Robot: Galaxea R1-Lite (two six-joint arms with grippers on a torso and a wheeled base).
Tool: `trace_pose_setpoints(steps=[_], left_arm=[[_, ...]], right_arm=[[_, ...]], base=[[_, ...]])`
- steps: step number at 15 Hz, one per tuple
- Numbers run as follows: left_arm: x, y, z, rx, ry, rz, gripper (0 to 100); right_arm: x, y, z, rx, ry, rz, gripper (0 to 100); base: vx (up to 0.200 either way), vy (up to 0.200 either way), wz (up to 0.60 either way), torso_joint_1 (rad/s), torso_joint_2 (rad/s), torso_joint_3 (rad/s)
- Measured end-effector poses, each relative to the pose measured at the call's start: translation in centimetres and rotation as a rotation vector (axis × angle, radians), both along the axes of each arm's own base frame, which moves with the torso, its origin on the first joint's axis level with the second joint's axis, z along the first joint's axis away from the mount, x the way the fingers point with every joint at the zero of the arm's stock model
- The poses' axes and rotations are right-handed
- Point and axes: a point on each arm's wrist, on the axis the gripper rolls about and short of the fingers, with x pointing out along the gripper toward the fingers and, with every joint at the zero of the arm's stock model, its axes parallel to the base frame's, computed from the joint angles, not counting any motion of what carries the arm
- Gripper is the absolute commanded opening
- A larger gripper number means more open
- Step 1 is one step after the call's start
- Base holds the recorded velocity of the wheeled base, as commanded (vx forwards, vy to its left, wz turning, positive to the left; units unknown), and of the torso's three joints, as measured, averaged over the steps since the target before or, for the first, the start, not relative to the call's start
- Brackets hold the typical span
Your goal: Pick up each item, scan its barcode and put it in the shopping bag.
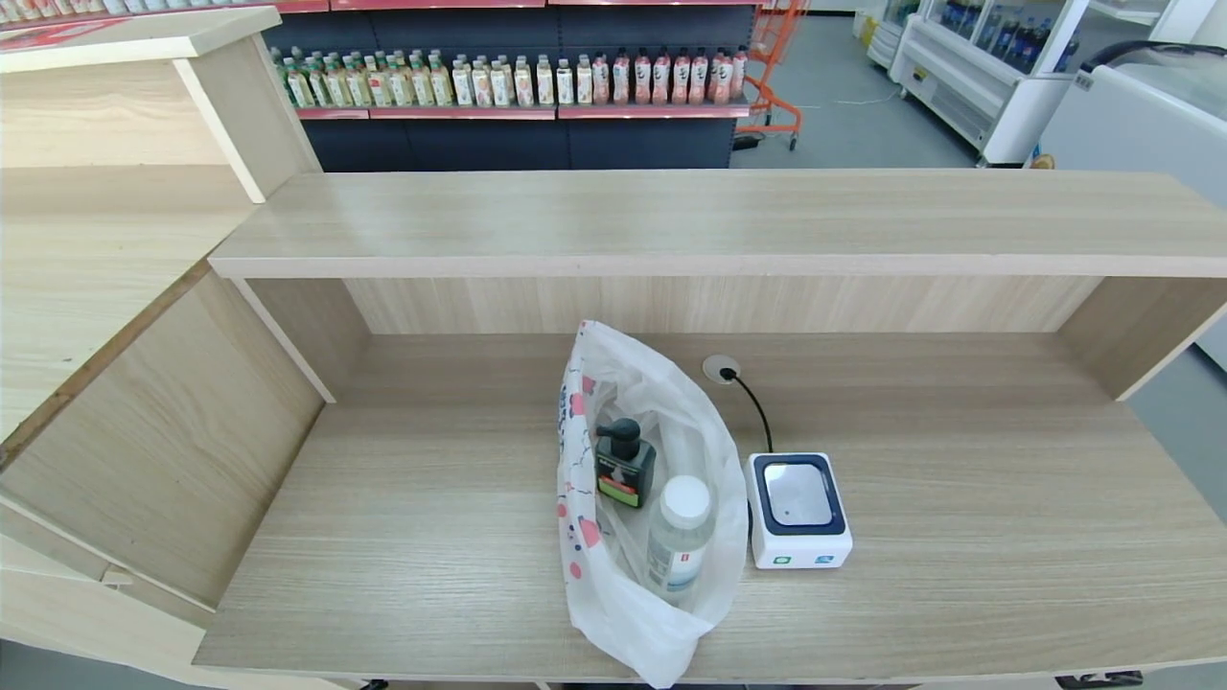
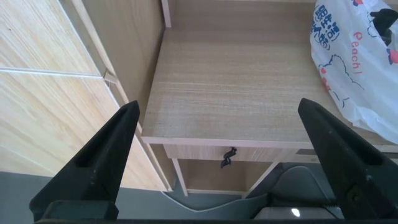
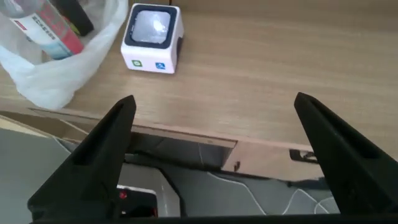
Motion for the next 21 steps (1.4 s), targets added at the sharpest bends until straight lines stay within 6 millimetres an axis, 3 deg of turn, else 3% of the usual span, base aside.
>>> trace_pose_setpoints(steps=[1,5,18,21], left_arm=[[0.0,0.0,0.0,0.0,0.0,0.0,100],[0.0,0.0,0.0,0.0,0.0,0.0,100],[0.0,0.0,0.0,-0.002,0.0,0.0,100],[0.0,0.0,0.0,0.002,0.0,0.0,100]], right_arm=[[-0.8,-0.1,-1.0,0.0,0.004,-0.037,100],[-1.9,-0.1,-1.8,0.053,-0.112,-0.095,100],[-2.2,-0.1,-1.9,0.058,-0.142,-0.097,100],[-2.2,-0.1,-1.9,0.056,-0.141,-0.097,100]], base=[[0.0,0.0,0.0,0.0,0.0,0.0],[0.0,0.0,0.0,0.0,0.0,0.0],[0.0,0.0,0.0,0.0,0.0,0.0],[0.0,-0.2,0.0,-0.002,0.0,-0.001]])
